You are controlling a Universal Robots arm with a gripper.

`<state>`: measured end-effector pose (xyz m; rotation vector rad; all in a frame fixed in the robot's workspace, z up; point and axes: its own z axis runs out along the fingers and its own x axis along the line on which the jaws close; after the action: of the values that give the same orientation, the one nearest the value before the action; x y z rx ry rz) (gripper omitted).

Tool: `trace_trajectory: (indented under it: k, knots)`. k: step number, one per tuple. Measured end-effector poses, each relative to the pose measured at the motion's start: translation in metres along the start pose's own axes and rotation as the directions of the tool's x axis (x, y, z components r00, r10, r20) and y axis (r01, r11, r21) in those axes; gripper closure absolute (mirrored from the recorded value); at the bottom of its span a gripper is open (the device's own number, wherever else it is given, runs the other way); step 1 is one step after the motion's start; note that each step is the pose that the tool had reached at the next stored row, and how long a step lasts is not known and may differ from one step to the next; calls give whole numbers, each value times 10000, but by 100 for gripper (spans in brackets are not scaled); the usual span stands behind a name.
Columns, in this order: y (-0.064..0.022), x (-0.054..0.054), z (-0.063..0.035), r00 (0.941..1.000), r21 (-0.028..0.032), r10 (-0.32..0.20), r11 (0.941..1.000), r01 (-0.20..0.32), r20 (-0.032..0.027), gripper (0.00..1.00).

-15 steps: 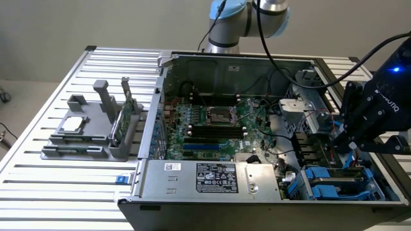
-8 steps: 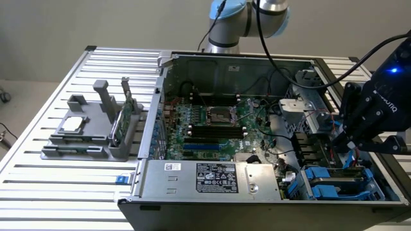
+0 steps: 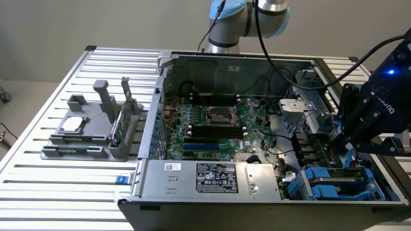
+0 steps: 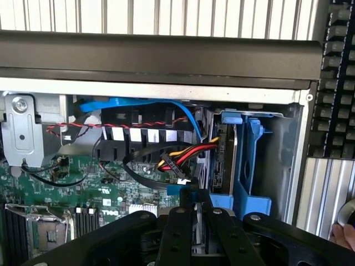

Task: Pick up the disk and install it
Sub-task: 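Insert the first disk wire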

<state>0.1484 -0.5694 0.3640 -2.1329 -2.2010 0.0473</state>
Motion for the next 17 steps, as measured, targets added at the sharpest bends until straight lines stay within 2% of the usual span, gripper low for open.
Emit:
trace_trajectory:
  k: [12, 17]
  knots:
    - [5, -95, 118, 10000, -9, 1, 10000, -1, -1, 84]
    - [16, -156, 154, 10000, -12, 8, 10000, -8, -68, 84]
